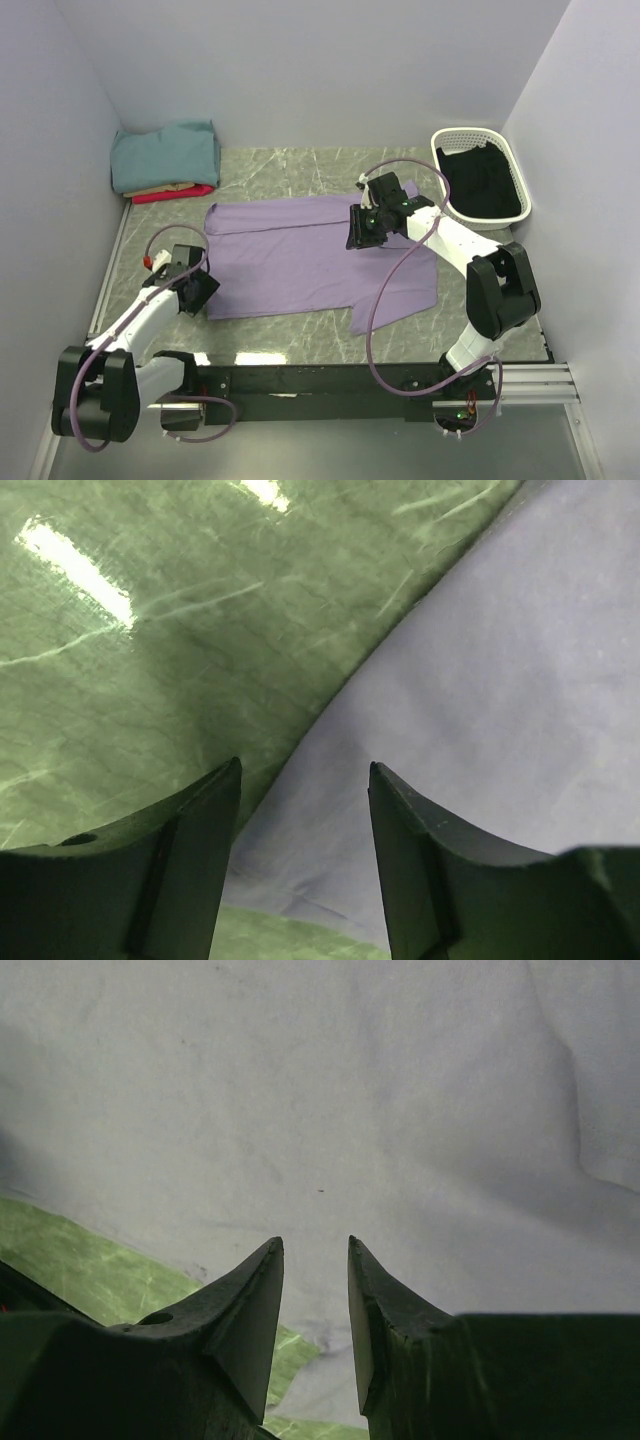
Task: Fold and stack the t-shirts
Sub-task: Fold the tshirt
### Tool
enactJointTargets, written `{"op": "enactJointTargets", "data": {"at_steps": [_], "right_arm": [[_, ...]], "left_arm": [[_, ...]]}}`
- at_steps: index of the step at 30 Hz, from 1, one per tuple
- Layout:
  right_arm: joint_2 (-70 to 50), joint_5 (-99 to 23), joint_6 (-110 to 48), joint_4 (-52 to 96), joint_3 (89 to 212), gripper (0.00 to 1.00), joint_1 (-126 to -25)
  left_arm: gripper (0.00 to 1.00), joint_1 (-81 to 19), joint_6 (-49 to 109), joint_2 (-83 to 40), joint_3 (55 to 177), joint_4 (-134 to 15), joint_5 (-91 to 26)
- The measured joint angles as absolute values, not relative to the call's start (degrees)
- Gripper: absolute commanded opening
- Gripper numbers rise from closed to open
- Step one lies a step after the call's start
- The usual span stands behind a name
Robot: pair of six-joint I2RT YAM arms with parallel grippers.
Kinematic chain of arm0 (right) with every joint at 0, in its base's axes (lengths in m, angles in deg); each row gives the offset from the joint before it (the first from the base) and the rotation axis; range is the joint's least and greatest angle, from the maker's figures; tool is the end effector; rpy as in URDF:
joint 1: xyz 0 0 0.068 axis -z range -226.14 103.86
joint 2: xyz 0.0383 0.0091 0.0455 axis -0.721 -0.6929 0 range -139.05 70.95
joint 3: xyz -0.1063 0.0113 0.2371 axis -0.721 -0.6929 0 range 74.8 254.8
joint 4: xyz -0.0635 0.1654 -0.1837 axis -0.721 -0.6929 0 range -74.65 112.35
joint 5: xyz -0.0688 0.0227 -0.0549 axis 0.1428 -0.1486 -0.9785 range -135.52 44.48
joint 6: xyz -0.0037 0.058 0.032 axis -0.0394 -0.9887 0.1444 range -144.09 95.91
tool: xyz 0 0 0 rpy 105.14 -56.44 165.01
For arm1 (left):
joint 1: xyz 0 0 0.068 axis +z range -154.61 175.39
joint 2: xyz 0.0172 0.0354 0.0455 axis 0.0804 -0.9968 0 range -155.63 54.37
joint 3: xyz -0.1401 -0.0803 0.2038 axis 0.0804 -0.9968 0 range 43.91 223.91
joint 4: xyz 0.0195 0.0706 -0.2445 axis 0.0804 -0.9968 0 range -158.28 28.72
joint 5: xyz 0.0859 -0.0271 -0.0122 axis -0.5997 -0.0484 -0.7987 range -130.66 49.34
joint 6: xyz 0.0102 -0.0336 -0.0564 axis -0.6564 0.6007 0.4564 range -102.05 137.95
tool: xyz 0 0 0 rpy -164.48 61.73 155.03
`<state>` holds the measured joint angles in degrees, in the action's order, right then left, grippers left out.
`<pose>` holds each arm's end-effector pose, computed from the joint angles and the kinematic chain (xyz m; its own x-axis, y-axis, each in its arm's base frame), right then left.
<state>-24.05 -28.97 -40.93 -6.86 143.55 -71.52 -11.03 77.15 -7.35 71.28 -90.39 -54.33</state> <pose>0.3122 0.1648 0.2093 -0.8737 -0.1071 -0.4746 -0.3173 0.8649 0.3889 0.1879 -0.0086 0.1374 -0.4583 -0.7883 -0.4106 -0.7616 0.5865 -0.2758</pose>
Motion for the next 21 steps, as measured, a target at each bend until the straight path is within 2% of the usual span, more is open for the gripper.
{"op": "enactJointTargets", "data": {"at_steps": [4, 7, 8, 9, 10, 16, 21], "right_arm": [[-24.1, -29.4, -40.9, -6.8, 143.3, 0.40, -71.6], [-24.1, -29.7, -40.9, -6.8, 142.7, 0.40, -71.7], [-24.1, -29.8, -40.9, -6.9, 142.5, 0.40, -71.7], [-24.1, -29.9, -40.9, -6.8, 142.3, 0.40, -71.7], [-24.1, -29.9, -40.9, -6.8, 142.1, 0.40, -71.7], [-25.2, -28.8, -40.9, -6.3, 141.1, 0.38, -71.7], [-32.7, -24.9, -41.3, -4.0, 141.1, 0.36, -71.8]], "left_arm": [[0.57, -11.0, 77.1, -8.1, 71.3, -88.6, -53.9], [0.47, -11.0, 76.1, -8.6, 70.7, -84.7, -51.8], [0.22, -11.0, 75.8, -8.7, 70.3, -83.4, -51.0], [0.09, -11.0, 75.4, -8.9, 69.9, -81.6, -49.8], [0.01, -11.0, 75.4, -9.3, 69.5, -80.1, -48.6], [0.01, -11.1, 72.6, -12.7, 69.0, -73.5, -41.6], [0.03, -12.6, 69.2, -15.0, 72.7, -75.7, -40.5]]}}
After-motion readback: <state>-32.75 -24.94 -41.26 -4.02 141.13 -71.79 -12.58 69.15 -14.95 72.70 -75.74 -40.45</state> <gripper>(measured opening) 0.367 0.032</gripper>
